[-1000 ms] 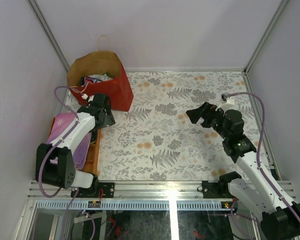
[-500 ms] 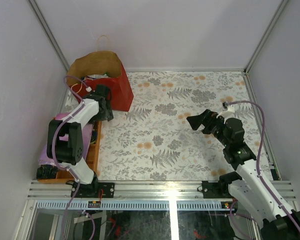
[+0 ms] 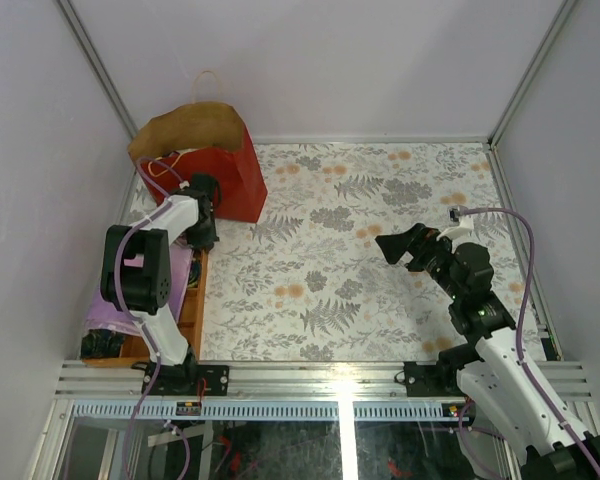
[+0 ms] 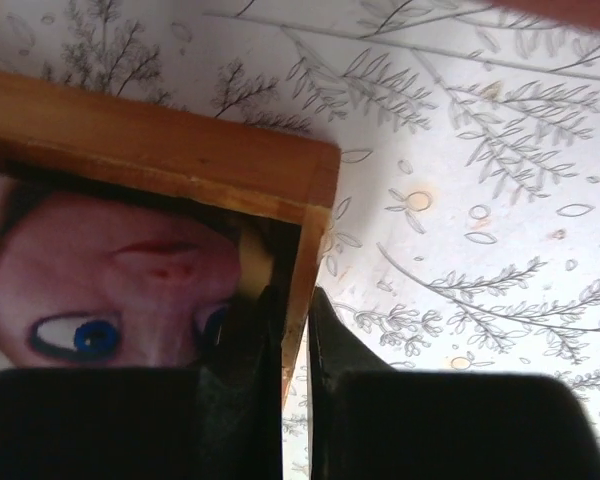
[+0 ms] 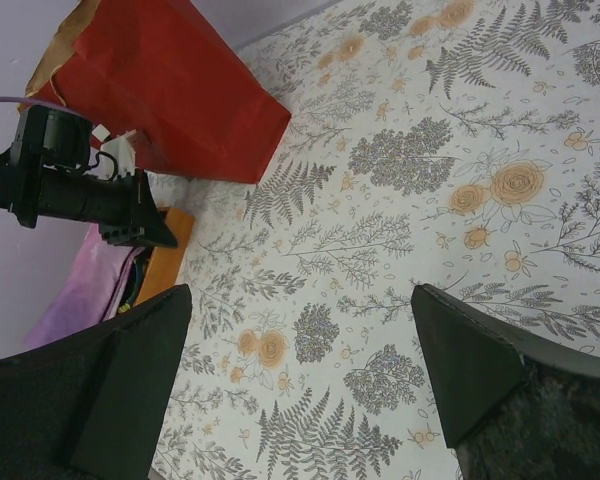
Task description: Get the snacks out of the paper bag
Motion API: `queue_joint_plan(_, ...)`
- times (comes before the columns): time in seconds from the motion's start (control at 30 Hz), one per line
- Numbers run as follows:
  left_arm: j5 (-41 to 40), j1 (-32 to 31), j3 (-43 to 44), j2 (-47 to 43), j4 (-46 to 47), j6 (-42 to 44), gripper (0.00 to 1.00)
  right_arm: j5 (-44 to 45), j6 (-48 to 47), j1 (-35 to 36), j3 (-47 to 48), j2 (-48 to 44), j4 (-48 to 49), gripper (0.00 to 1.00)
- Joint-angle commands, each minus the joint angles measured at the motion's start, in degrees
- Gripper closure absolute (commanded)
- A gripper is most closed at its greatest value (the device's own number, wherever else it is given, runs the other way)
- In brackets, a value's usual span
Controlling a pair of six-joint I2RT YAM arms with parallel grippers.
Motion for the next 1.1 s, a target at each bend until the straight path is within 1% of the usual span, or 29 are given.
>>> queue_joint_plan(0.0,3.2,-0.3,-1.2,-0.8,1.9,-0.2,1.00,1.0,-0.8,0.4,-0.1,-1.1,0.8,0.01)
queue_joint_plan(0.13,3.2,-0.9,-1.9,-2.2,3.3,2.2,1.00,0.9,-0.3,0.4,-0.5,-1.0,1.2,0.00)
queue_joint_plan(0.23,6.7,-2.4,-4.1,-4.2,6.9,6.6,1.00,0.6,0.1,0.4,-0.4,-0.6,1.9,0.01)
queue_joint_plan(0.37,4.2,-3.9,-5.2,-5.2,8.7,11.5,1.00,-0.2,0.7,0.4,0.1,0.1,2.6,0.01)
queue_joint_plan(0.53,4.5,-4.9,-8.3,-8.6,14.1,19.1,1.00,-0.9,1.4,0.4,0.0,0.8,3.4,0.00)
queue_joint_plan(0.63,2.9,-5.0,-6.8,-9.2,15.4,22.4,1.00,-1.9,2.2,0.4,-0.4,1.1,4.5,0.00)
queue_joint_plan(0.77,1.6,-5.0,-3.4,-6.7,15.0,24.4,1.00,-2.5,3.0,0.4,-0.7,1.3,5.6,0.01)
queue_joint_plan(0.9,-0.2,-4.8,-1.6,-5.1,15.6,27.6,1.00,-2.9,3.0,0.4,-0.3,1.2,4.7,0.01)
queue_joint_plan(1.07,-0.4,-4.2,1.1,-4.1,14.7,25.9,1.00,-2.9,2.8,0.4,-0.4,1.2,4.3,0.01)
